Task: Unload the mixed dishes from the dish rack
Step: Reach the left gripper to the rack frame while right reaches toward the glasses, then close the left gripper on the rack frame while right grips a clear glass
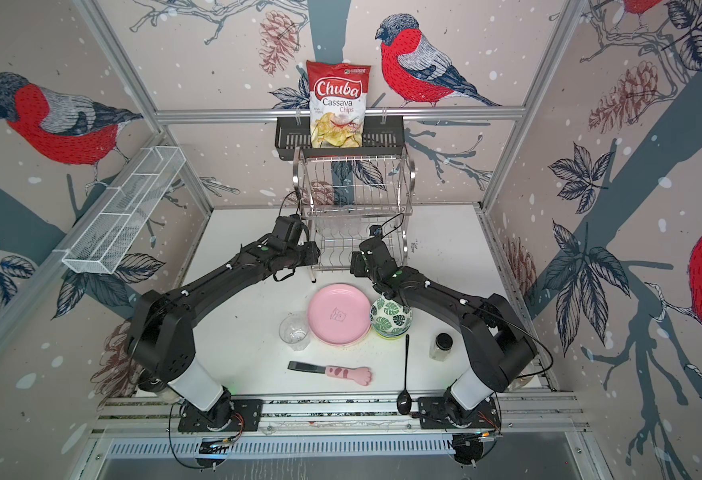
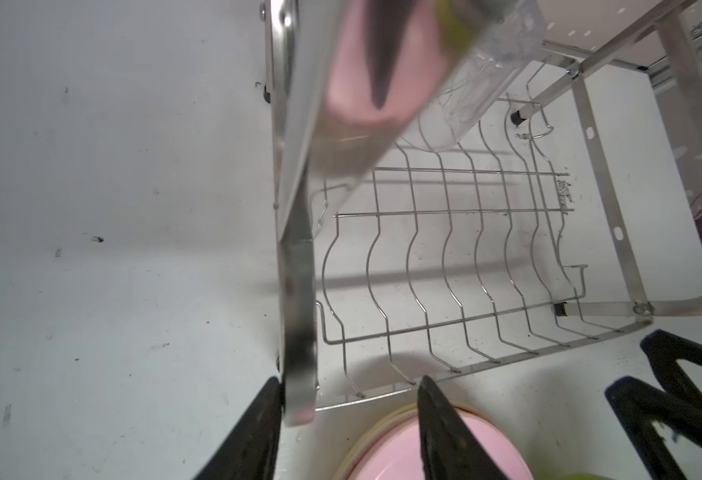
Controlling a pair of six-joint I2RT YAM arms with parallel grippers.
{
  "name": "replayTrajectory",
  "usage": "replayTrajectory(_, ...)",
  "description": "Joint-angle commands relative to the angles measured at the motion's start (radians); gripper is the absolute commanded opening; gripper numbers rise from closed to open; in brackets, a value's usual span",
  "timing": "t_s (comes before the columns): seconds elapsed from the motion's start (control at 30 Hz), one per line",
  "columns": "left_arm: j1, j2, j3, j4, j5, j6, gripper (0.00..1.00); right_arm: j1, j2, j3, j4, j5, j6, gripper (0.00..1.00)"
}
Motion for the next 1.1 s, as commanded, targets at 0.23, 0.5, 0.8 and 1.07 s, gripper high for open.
replayTrajectory(0.23,0.001,0.060,0.042,-0.003,0.027,0.027,0.16,-0.034,0.127,0.084,0.109,-0.017,-0.103,0.83)
replayTrajectory(0.5,0.001,0.046,0.037,-0.040,0.049,0.035,0.01,-0.055,0.231,0.138,0.212,0.014,-0.149,0.90)
replayTrajectory(0.8,0.001,-0.046,-0.055,-0.043,0.072,0.031,0.01,-0.080,0.360,0.283,0.219,0.014,-0.173,0.99)
replayTrajectory(1.07,0.001,-0.056,-0.083,-0.045,0.091,0.041,0.00,-0.085,0.484,0.428,0.171,0.027,-0.205,0.99)
